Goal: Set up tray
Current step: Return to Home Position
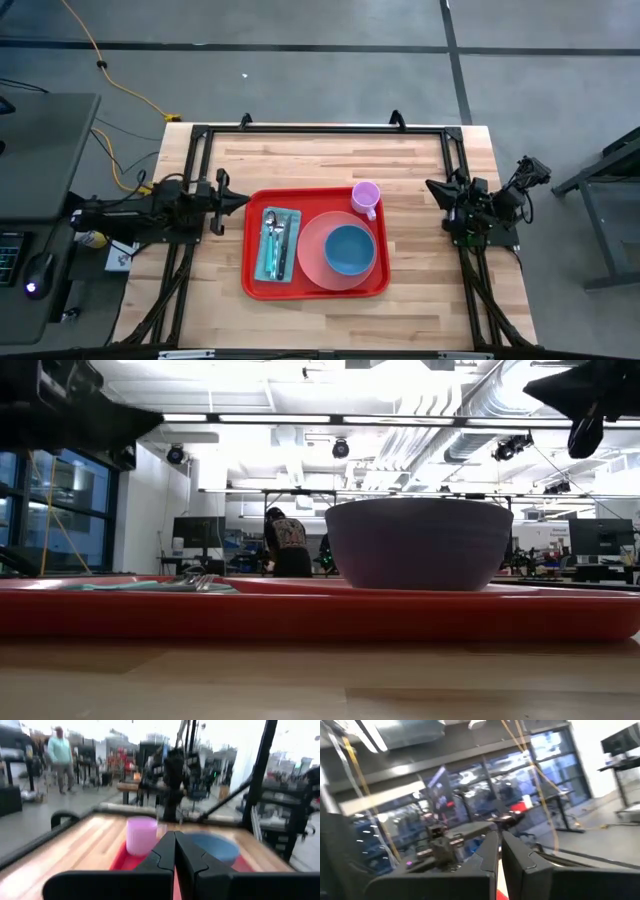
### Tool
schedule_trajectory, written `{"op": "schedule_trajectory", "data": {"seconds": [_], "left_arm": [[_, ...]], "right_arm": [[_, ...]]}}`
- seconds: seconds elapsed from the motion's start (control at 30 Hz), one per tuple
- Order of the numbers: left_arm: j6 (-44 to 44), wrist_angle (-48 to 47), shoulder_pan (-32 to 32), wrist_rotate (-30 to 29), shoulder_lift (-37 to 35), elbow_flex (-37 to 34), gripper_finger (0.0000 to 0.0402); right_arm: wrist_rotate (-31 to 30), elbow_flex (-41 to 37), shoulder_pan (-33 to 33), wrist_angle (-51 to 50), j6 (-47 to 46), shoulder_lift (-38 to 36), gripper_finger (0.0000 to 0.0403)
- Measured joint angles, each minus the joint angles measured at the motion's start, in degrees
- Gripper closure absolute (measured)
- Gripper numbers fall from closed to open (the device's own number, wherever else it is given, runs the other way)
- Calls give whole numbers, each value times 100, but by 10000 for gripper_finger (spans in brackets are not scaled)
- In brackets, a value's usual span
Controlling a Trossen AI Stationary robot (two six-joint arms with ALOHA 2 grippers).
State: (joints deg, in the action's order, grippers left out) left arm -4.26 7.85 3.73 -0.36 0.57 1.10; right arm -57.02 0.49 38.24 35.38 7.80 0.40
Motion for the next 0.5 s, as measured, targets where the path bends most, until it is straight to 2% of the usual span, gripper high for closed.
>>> {"op": "schedule_trajectory", "data": {"seconds": [0.07, 0.17, 0.3, 0.5], "left_arm": [[-23, -166, 0, 2, 7, 0, 364], [-10, -146, 0, 26, -1, 0, 364], [-11, -48, 0, -8, 3, 0, 364], [-10, 179, 0, -17, 1, 0, 364]], "right_arm": [[-196, 0, -34, -29, 103, 0, 403], [-179, 0, -244, -24, 258, 0, 403], [449, -2, -703, -111, 201, 0, 403], [1335, -2, -1619, -779, -582, -2, 403]]}}
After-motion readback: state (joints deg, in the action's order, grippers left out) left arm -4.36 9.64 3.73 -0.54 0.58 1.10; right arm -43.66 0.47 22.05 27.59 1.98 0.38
